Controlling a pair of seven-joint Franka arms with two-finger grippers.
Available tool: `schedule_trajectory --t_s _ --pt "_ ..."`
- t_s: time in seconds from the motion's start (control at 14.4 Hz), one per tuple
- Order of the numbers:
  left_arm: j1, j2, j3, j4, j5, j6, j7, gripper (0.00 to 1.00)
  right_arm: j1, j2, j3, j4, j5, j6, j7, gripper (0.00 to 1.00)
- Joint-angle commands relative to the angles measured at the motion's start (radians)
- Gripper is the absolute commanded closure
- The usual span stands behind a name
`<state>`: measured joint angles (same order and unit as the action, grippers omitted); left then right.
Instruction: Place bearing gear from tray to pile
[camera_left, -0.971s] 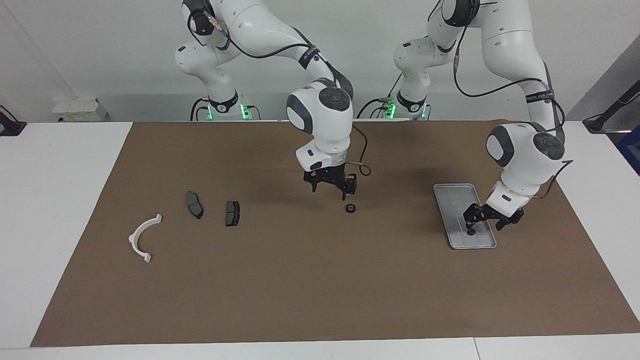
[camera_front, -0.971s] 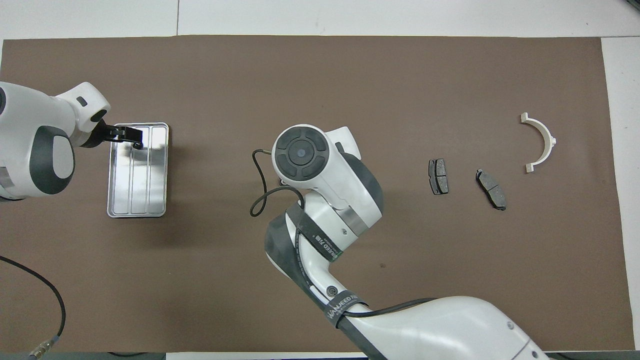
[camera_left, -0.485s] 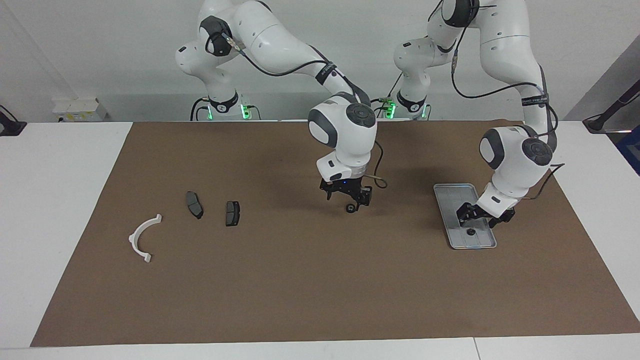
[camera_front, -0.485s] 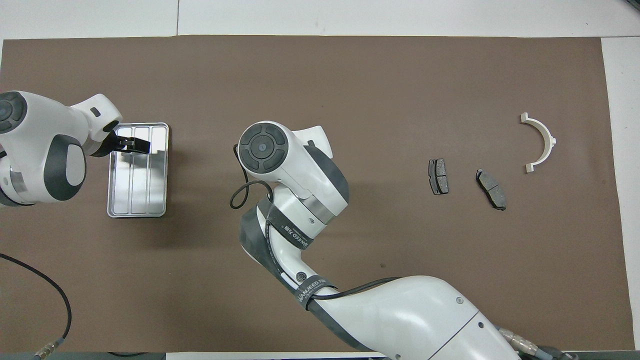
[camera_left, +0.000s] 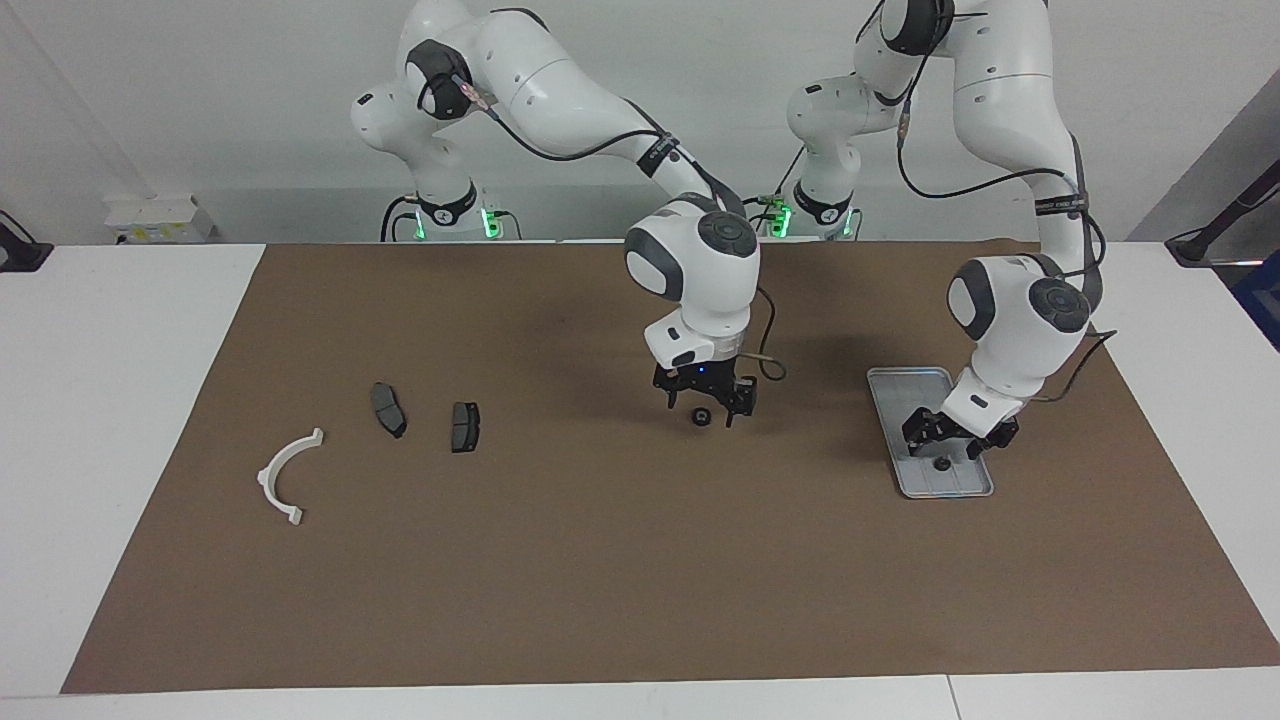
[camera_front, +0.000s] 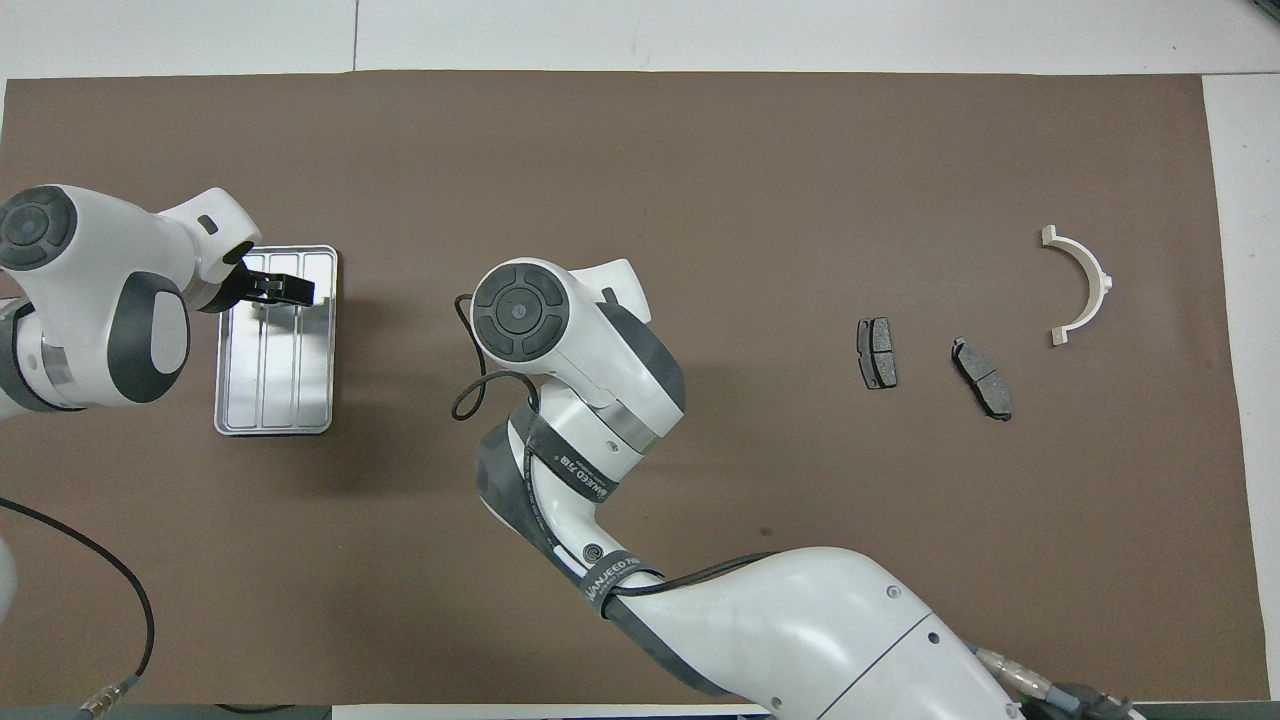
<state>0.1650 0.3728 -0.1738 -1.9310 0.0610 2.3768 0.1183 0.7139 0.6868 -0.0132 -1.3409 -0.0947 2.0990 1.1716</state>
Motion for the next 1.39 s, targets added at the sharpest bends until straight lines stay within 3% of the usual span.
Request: schedule_trajectory --t_s 0.0,0.21,0.28,0.49,0.76,1.11,1.32 --pt "-0.007 0.008 0.008 -0.016 0.022 0.039 -0.020 0.00 -0.001 -0.016 0.012 -0.060 0.004 0.029 -0.032 0.00" --pt "-0.005 0.009 0.008 -0.017 0.023 0.056 -0.020 0.00 -0.001 -0.029 0.024 -0.093 0.006 0.032 -0.059 0.00" --pt "-0.005 0.011 0.008 -0.017 0.022 0.056 -0.020 0.07 -0.002 -0.036 0.025 -0.113 0.006 0.041 -0.067 0.00" --pt "-0.009 0.011 0.008 -0.017 0.023 0.053 -0.025 0.40 -0.002 -0.052 0.029 -0.165 0.006 0.104 -0.070 0.00" --pt "-0.009 0.009 0.008 -0.016 0.023 0.048 -0.058 0.98 -0.004 -0.052 0.035 -0.166 0.007 0.116 -0.072 0.00" --pt "-0.013 0.011 0.008 0.012 0.022 0.016 -0.071 1.00 -0.007 -0.050 0.048 -0.158 0.026 0.119 -0.072 0.01" --pt "-0.009 0.008 0.008 0.128 0.023 -0.169 -0.065 1.00 -0.007 -0.035 0.047 -0.149 0.021 0.119 -0.070 0.01"
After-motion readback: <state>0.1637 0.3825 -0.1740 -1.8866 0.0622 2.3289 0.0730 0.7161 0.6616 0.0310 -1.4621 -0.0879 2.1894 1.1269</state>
